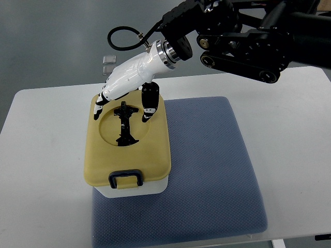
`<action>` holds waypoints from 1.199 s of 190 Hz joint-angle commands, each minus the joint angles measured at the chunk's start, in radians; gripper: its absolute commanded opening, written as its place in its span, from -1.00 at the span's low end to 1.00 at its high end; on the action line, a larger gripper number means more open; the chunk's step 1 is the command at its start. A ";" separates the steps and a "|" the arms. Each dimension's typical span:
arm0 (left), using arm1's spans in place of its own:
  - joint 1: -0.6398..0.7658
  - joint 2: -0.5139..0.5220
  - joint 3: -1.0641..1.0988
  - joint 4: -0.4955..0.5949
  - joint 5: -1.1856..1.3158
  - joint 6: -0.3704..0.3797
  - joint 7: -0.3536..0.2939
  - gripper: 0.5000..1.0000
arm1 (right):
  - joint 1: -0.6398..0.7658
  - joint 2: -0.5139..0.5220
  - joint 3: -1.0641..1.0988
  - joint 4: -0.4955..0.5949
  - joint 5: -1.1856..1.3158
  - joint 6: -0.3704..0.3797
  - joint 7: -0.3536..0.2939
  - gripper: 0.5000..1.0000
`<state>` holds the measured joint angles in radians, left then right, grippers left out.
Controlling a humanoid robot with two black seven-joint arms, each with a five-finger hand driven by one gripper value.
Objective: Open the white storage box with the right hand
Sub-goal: 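Close the right hand's fingers around the black handle on the lid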
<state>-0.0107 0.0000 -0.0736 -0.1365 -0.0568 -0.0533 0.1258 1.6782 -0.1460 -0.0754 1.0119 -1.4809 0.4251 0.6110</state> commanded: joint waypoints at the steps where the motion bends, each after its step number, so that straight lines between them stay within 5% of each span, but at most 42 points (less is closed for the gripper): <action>1: 0.000 0.000 0.000 0.000 0.000 0.001 0.000 1.00 | -0.022 -0.001 0.000 0.004 -0.002 -0.003 0.000 0.31; 39: 0.000 0.000 0.000 0.000 0.000 0.000 0.000 1.00 | -0.041 -0.003 0.000 0.004 -0.004 -0.028 0.000 0.16; 78: 0.000 0.000 0.000 0.000 0.000 0.000 0.000 1.00 | -0.043 -0.017 0.003 0.004 -0.002 -0.049 0.000 -0.25; 151: 0.000 0.000 0.000 0.000 0.000 0.001 0.000 1.00 | -0.052 -0.012 0.005 0.005 -0.001 -0.049 0.000 -0.26; 209: 0.000 0.000 0.000 0.000 0.000 0.000 0.000 1.00 | -0.057 -0.009 0.008 0.005 -0.001 -0.049 0.000 -0.96; 228: 0.000 0.000 0.000 0.000 0.000 0.001 0.000 1.00 | -0.057 -0.007 0.011 0.005 -0.001 -0.051 0.000 -1.00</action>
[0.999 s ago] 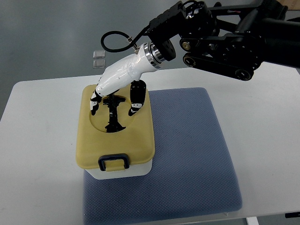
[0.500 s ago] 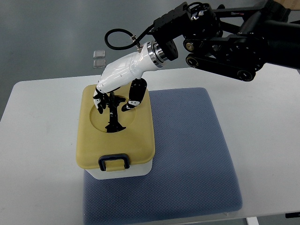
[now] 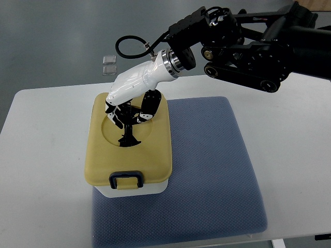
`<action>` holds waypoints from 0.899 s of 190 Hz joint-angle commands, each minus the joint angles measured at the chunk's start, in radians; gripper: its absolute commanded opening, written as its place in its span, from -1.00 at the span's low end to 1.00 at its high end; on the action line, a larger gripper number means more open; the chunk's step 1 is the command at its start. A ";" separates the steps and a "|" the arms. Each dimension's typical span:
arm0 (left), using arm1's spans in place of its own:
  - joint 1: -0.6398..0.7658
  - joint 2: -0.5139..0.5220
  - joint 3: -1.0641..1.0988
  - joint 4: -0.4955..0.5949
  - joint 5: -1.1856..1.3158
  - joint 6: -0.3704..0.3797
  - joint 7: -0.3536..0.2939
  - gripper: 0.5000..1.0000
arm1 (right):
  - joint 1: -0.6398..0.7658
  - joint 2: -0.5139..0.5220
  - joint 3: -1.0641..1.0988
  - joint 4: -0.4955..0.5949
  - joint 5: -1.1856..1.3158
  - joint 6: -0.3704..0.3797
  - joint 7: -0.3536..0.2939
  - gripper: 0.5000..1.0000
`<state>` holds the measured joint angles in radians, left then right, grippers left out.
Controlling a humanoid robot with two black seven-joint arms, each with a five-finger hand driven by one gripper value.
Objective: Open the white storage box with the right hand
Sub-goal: 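Close the right hand's fingers around the black handle on the lid, then lift the yellow lid up off the white box with the right hand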
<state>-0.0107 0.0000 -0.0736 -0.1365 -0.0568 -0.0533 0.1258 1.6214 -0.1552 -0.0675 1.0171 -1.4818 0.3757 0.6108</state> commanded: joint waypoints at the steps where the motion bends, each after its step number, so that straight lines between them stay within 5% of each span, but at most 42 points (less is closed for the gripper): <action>1: 0.000 0.000 0.000 0.000 0.000 0.001 0.000 1.00 | 0.000 0.002 0.003 0.000 0.000 -0.001 0.000 -1.00; 86: 0.000 0.000 0.000 0.000 0.000 0.001 0.000 1.00 | 0.018 -0.017 0.112 -0.002 0.012 0.014 0.000 -1.00; 171: 0.000 0.000 0.000 0.000 0.000 0.000 0.000 1.00 | -0.060 -0.308 0.256 -0.035 0.017 0.002 0.000 -1.00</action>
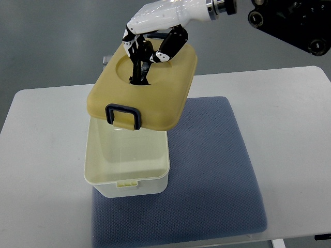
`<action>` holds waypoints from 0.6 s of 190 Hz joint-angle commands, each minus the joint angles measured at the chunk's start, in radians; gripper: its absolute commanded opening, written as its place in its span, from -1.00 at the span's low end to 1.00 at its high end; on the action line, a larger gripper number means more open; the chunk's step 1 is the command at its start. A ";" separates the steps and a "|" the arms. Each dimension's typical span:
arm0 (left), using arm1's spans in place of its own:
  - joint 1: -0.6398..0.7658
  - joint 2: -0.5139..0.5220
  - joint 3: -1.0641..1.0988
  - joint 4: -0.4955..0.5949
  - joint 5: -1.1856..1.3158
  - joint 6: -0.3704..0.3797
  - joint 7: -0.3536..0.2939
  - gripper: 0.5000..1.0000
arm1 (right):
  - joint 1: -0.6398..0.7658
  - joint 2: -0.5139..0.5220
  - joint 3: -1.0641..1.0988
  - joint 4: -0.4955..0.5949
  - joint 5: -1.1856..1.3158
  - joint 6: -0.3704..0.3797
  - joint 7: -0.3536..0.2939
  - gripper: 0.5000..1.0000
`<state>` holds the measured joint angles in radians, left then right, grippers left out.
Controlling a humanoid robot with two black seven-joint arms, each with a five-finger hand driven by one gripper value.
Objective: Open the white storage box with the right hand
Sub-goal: 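Lift the yellow lid up off the white box with the right hand, then lower the held lid onto the mat beside the box and release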
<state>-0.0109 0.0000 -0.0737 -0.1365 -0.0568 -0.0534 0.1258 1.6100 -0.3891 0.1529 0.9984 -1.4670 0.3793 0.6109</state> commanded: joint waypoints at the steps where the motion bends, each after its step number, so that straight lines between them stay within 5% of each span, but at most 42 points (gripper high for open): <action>1: 0.000 0.000 0.000 0.000 0.000 0.000 0.000 1.00 | -0.048 -0.074 0.036 -0.017 0.002 -0.002 0.000 -1.00; 51: 0.000 0.000 0.000 0.000 0.000 0.000 0.000 1.00 | -0.223 -0.217 0.063 -0.043 0.001 -0.118 0.000 -1.00; 114: 0.000 0.000 0.000 0.000 0.000 0.000 0.000 1.00 | -0.416 -0.252 0.065 -0.084 0.001 -0.261 0.000 -1.00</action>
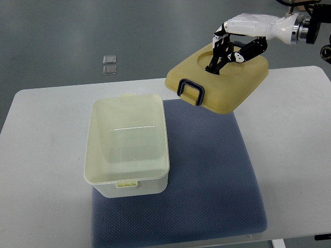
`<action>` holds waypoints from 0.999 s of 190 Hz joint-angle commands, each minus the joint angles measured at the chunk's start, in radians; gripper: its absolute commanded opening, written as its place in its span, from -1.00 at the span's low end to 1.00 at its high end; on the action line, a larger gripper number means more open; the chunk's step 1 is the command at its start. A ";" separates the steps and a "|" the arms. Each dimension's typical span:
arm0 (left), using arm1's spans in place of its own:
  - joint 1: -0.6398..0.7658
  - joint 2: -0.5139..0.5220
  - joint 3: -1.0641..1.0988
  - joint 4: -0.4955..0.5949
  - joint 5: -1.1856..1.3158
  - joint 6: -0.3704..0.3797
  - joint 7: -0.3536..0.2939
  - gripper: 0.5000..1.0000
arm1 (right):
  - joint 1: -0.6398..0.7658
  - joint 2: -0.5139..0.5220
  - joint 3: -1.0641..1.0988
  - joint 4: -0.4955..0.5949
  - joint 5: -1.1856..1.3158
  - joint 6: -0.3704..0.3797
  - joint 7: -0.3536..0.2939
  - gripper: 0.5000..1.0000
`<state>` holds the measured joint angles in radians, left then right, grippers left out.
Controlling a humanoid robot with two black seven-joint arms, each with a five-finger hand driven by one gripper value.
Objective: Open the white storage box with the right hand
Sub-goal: 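Lower the held lid onto the mat beside the box and release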
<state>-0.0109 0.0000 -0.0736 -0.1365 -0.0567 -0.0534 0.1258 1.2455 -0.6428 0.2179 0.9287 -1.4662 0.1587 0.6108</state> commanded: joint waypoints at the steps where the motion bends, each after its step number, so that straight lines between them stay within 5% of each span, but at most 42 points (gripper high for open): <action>1: 0.000 0.000 0.000 0.000 0.000 0.000 0.000 1.00 | -0.052 0.002 0.000 -0.014 0.000 -0.041 0.000 -1.00; 85: 0.000 0.000 0.000 0.000 0.000 0.001 0.000 1.00 | -0.189 0.048 -0.009 -0.054 0.000 -0.139 0.000 -1.00; 190: 0.000 0.000 0.000 0.000 0.000 0.000 0.000 1.00 | -0.264 0.164 -0.008 -0.054 -0.003 -0.163 0.000 -0.93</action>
<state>-0.0107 0.0000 -0.0736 -0.1365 -0.0567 -0.0534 0.1258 1.0007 -0.4831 0.2116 0.8742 -1.4696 0.0113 0.6108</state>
